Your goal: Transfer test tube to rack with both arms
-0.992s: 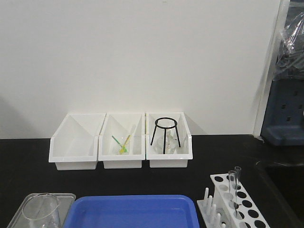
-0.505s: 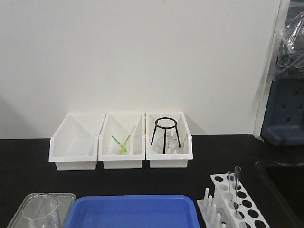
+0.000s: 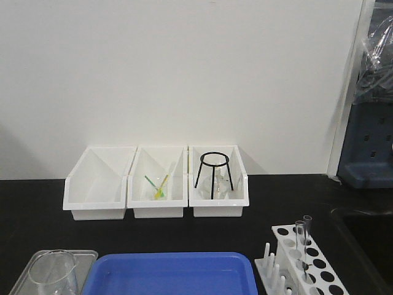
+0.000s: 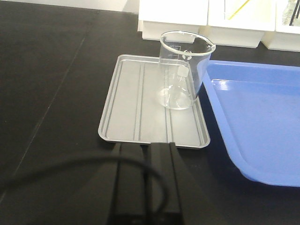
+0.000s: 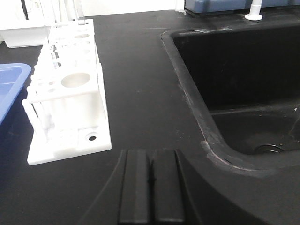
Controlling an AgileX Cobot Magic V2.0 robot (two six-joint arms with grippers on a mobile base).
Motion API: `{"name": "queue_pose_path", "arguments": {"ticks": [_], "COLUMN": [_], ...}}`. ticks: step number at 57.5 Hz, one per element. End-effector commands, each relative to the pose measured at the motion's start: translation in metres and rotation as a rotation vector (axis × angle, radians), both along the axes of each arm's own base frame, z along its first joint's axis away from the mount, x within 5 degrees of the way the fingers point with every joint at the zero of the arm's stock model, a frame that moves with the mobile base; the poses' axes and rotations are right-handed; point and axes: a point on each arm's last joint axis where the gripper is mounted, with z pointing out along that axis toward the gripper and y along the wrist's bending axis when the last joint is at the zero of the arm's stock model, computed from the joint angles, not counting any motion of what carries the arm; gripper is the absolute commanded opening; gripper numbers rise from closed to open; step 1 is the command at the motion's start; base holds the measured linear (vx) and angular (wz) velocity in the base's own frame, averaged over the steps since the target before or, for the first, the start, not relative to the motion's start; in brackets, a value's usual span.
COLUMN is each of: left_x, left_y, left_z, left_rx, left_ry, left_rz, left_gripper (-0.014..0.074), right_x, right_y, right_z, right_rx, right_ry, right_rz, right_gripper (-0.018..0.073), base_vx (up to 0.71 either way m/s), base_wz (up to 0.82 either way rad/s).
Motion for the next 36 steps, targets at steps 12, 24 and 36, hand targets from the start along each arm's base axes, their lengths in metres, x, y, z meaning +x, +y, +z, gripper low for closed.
{"name": "queue_pose_path", "arguments": {"ticks": [12,24,36], "left_x": [0.0003,0.0003,0.0003], "left_y": [-0.0005,-0.0005,-0.0005], "left_z": [0.0172,0.0172,0.0172], "left_rx": [-0.003,-0.003,-0.003], "left_ry": [-0.121,-0.121,-0.121], "left_rz": [-0.005,-0.005,-0.005], "left_gripper": [0.0014,0.0014,0.0014], "right_x": [0.0013,0.0013,0.0013], "right_y": [-0.0001,-0.0001,-0.0001], "right_z": [0.0127,0.0127,0.0127], "right_rx": [-0.02,-0.02,-0.02], "right_ry": [-0.101,-0.101,-0.101], "right_rz": [0.002,0.002,0.002], "right_gripper": [-0.0011,-0.0011,-0.0011], "base_vx": [0.0,0.0,0.0], "base_wz": [0.0,0.0,0.0]}}
